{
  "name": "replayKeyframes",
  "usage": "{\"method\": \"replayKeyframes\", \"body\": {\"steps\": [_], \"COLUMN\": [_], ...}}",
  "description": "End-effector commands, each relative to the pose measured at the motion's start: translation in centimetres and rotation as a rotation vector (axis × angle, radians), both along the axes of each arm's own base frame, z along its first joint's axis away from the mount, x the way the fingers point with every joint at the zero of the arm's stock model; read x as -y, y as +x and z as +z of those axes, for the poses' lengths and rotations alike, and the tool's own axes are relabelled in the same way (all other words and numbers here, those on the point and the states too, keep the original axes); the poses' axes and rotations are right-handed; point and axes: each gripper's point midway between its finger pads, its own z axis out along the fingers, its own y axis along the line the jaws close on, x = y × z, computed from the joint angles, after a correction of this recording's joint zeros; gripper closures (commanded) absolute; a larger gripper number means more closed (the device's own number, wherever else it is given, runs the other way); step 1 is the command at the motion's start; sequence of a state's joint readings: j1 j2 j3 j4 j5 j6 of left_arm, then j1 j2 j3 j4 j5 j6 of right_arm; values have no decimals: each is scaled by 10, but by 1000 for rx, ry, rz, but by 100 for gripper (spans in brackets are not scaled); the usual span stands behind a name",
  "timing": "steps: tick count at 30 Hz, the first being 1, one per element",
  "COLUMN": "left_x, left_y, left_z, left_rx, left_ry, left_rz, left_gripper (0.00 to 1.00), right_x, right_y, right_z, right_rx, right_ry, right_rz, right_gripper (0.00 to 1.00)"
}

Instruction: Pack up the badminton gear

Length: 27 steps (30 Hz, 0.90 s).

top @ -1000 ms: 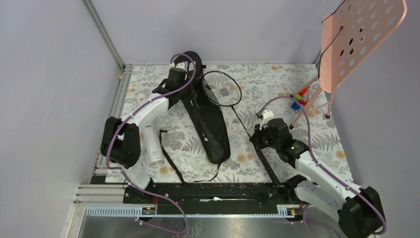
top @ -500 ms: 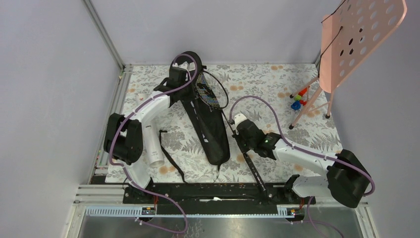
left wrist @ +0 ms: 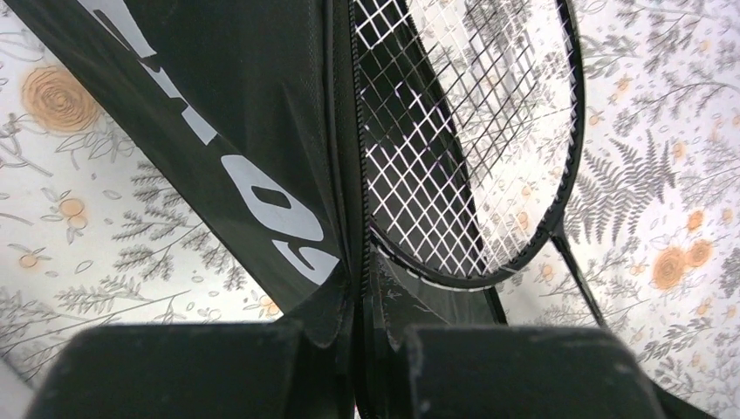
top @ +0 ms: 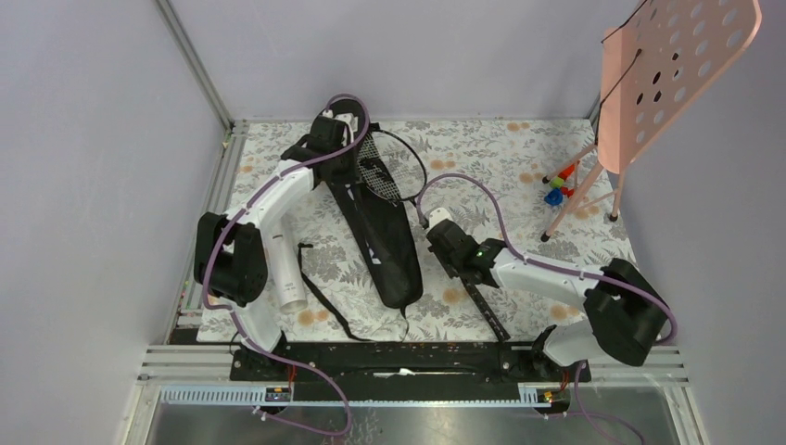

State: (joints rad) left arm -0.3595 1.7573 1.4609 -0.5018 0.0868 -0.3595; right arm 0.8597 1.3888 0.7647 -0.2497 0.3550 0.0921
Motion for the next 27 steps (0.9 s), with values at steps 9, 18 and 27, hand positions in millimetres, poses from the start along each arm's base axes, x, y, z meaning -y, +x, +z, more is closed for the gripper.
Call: {"method": "replayKeyframes", "body": {"steps": [9, 18, 27], "left_x": [5, 30, 38], "left_y": [11, 26, 0], "left_z": [23, 6, -3], "left_rx": [52, -1, -23], "left_ry": [-48, -149, -151], "left_rz": [-52, -65, -144], "left_gripper": [100, 100, 100], "right_x": [-14, -65, -112], "right_y": [22, -7, 9], "right_z": [10, 4, 23], "right_rx": [90, 104, 266], "right_ry": [-82, -41, 28], "right_rz": [10, 172, 185], "right_gripper": [97, 97, 100]}}
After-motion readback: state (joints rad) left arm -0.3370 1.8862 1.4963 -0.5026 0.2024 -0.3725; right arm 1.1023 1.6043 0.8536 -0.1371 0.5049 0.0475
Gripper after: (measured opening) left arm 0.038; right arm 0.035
